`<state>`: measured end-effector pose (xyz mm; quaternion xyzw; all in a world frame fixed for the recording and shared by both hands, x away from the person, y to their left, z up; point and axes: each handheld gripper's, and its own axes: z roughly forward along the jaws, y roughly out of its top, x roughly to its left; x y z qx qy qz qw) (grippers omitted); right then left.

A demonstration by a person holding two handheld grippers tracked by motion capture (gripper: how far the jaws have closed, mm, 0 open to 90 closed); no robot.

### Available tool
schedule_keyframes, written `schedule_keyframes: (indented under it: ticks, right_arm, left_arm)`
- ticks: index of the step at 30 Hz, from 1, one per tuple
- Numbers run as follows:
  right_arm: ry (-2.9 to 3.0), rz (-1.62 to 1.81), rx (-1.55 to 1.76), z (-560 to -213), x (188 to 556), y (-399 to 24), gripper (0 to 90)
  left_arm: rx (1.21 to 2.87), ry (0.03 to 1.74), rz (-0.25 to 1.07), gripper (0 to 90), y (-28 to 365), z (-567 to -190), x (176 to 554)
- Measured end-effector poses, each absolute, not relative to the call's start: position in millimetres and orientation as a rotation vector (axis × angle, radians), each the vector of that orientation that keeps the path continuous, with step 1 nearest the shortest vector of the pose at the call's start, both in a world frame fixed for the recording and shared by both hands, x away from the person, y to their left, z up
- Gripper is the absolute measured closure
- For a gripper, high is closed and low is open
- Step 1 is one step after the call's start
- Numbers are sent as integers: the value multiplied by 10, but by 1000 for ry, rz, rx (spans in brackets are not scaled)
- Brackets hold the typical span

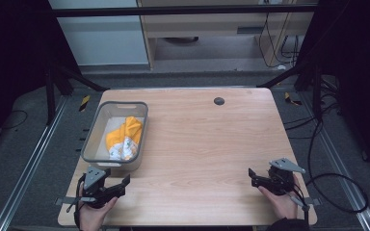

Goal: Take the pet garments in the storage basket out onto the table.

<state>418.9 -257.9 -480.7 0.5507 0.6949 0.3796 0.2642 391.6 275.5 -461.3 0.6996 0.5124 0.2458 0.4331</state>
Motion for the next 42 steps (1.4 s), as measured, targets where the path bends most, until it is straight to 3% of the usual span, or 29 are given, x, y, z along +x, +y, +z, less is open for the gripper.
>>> schedule_keyframes:
  ticks: [18, 42]
  right_arm:
    - [1890, 983, 1474, -4825, 4201, -2578, 104]
    - [1911, 966, 1485, -4858, 4226, -2563, 97]
  left_arm:
    - [1669, 1260, 621, 182, 2865, -4371, 3941]
    - [1663, 1269, 676, 175, 3025, -3867, 4334]
